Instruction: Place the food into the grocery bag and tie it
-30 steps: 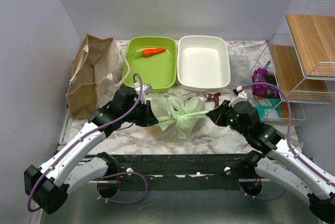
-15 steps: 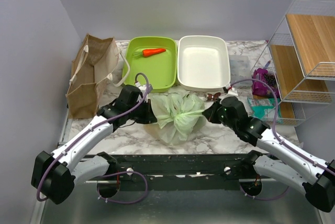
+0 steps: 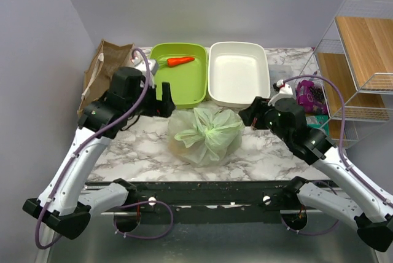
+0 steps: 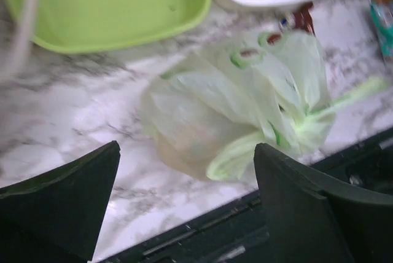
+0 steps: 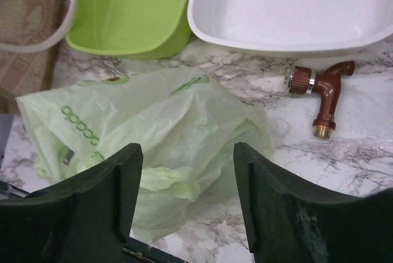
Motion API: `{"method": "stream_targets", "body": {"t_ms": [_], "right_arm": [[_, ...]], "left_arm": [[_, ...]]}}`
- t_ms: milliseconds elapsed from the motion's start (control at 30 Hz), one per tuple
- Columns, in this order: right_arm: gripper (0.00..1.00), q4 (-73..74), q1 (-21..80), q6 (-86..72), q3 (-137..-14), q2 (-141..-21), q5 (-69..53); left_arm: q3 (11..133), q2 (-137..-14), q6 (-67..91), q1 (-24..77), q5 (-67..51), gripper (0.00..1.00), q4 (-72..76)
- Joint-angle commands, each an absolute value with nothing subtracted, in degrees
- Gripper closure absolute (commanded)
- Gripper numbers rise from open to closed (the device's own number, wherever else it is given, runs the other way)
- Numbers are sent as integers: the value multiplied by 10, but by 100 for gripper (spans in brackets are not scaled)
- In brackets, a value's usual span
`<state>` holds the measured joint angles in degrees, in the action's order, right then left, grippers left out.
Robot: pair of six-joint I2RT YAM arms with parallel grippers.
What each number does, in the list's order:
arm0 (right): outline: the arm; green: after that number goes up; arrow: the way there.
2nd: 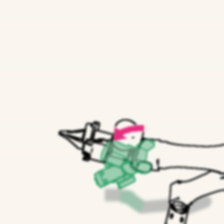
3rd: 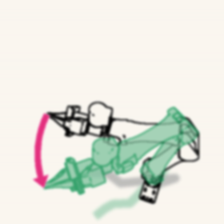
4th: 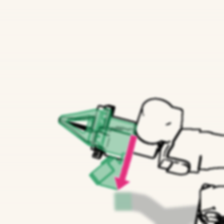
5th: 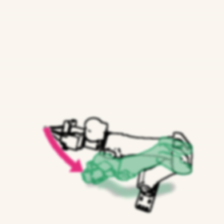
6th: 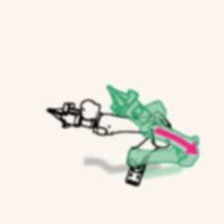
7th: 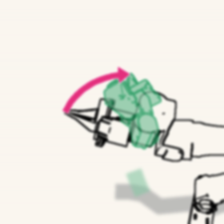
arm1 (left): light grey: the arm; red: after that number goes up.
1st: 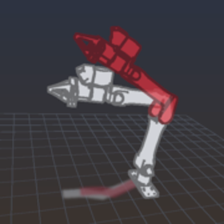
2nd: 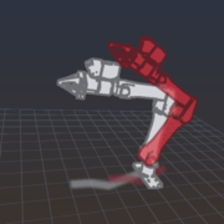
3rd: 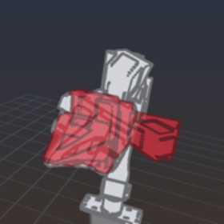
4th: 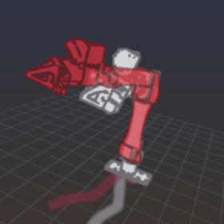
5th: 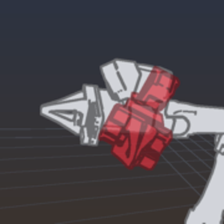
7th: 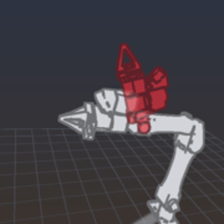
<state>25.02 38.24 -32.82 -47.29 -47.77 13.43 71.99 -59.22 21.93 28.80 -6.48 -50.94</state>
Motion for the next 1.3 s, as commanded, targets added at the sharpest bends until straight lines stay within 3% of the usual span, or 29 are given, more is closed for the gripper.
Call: {"method": "stream_targets", "body": {"t_ms": [0, 300, 700, 1000, 1267], "right_arm": [[32, 299, 381, -299, -539, -493, 138], [29, 318, 381, -307, -592, -502, 125], [29, 359, 380, -334, -619, -520, 79], [29, 385, 381, -329, -632, -526, 49], [29, 398, 380, -315, -647, -535, 47]], "left_arm": [[880, -645, 128, 235, 71, 5, -635], [976, -736, 156, 108, 190, 4, -625], [978, -809, 7, -2, 287, 7, -479], [977, -920, -51, -63, 303, 6, -463], [944, -958, -25, -111, 226, 7, -463]]}}
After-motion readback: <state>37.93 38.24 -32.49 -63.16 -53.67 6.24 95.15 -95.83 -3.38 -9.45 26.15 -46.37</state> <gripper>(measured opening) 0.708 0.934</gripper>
